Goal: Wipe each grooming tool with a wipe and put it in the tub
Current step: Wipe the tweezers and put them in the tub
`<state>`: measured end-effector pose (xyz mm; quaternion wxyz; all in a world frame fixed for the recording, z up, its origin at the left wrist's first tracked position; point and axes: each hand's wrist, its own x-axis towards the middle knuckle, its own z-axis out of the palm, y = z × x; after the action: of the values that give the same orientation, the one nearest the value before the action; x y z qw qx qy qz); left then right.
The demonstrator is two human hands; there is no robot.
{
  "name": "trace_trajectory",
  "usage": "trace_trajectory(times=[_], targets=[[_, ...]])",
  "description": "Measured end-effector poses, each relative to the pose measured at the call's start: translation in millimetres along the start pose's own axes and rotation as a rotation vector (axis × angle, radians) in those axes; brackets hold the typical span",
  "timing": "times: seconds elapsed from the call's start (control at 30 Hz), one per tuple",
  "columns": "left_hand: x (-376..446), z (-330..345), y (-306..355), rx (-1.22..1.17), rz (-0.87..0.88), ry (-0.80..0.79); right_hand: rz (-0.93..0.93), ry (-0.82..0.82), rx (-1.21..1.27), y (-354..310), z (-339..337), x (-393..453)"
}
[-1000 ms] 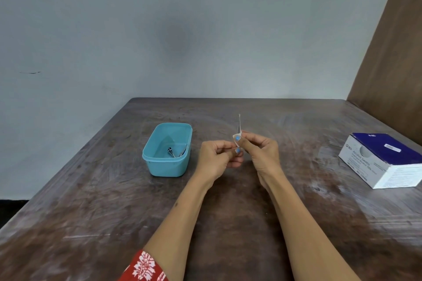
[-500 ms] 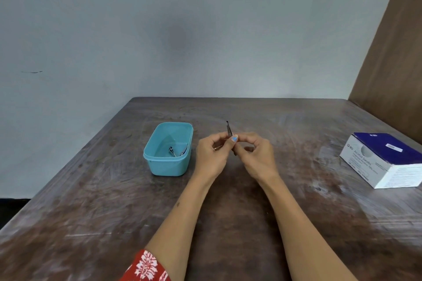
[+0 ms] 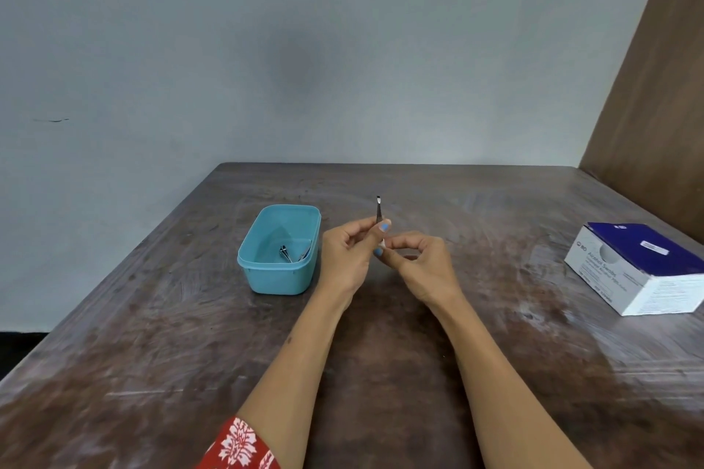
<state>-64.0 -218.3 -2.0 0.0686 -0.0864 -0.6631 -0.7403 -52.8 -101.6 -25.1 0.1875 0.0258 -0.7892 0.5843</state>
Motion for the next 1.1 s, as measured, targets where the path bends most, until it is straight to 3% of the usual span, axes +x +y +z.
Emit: trace_trajectory(times=[0.27,0.57,0.73,0.87,0.97,1.1], targets=[[-0.2,0.2,0.4,0.022,0.027,-0.005,-0.022,0.046,0.070,-3.3,2.1,-1.5],[-7.7,3.2,17.7,0.037,0.111,-0.046,0.032,-0.005,-0.181,9.4,0.3,-2.3],[-9.7,-13.6,55.4,0.031,0.208,-0.014,0.069,0.095,-0.146,10.4,0.0,2.9],[8.3,-53.3,81.5,0.287,0.230,0.092,0.076,0.121,-0.121,14.0,1.3,2.7],[25.7,-79.6,82.3,0.626,0.077,0.136,0.082,0.128,-0.101,15.2,2.2,2.0],[34.2,-84.4,69.5,0.908,-0.096,0.117,0.104,0.125,-0.099,14.9,2.7,2.7]])
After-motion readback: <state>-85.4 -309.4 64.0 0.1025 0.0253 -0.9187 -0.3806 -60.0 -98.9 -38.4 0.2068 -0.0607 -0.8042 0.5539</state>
